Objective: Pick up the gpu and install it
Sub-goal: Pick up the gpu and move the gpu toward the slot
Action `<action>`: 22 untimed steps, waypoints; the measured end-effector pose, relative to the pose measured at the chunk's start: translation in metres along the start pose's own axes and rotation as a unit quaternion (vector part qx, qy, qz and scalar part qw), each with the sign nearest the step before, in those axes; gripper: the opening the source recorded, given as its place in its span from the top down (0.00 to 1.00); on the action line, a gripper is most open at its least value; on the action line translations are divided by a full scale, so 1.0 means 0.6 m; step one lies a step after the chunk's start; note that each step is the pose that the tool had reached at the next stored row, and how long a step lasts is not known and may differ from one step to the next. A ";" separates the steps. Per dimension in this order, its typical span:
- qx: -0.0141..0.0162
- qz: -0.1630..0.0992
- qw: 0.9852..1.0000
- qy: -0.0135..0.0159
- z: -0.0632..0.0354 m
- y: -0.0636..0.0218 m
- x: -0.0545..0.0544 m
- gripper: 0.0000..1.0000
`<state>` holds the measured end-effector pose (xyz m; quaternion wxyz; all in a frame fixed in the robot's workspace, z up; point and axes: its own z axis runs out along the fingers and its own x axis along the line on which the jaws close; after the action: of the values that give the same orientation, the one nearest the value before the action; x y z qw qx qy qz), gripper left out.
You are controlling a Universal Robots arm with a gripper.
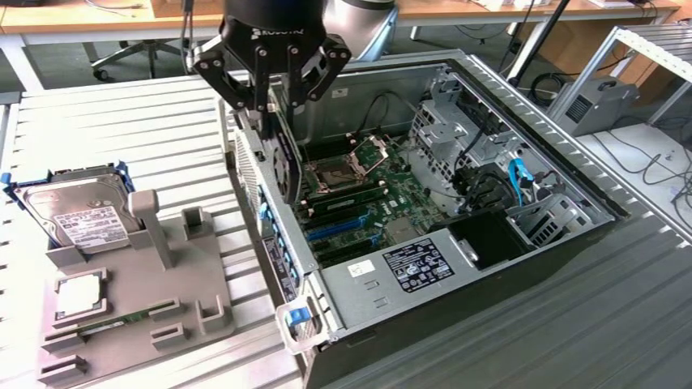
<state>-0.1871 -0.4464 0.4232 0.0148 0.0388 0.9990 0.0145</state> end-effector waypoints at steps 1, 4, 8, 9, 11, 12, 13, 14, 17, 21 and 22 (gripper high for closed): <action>0.000 0.000 1.000 0.000 0.000 0.000 -0.002 0.71; 0.000 0.000 1.000 0.000 0.000 0.001 -0.008 0.71; 0.000 0.000 1.000 0.000 0.000 0.001 -0.015 0.71; 0.000 0.000 1.000 0.000 0.001 0.001 -0.017 0.71; 0.000 0.000 1.000 0.000 0.001 0.002 -0.023 0.71; 0.000 0.000 1.000 0.000 0.001 0.002 -0.024 0.71; 0.000 0.000 1.000 0.000 0.001 0.002 -0.026 0.71; 0.000 0.000 1.000 0.000 0.001 0.002 -0.028 0.71; 0.000 0.000 1.000 0.000 0.001 0.003 -0.033 0.71; 0.000 0.000 1.000 0.000 0.001 0.003 -0.039 0.71; 0.000 0.000 1.000 0.000 0.001 0.003 -0.040 0.71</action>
<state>-0.1630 -0.4464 0.4231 0.0148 0.0388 0.9990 0.0145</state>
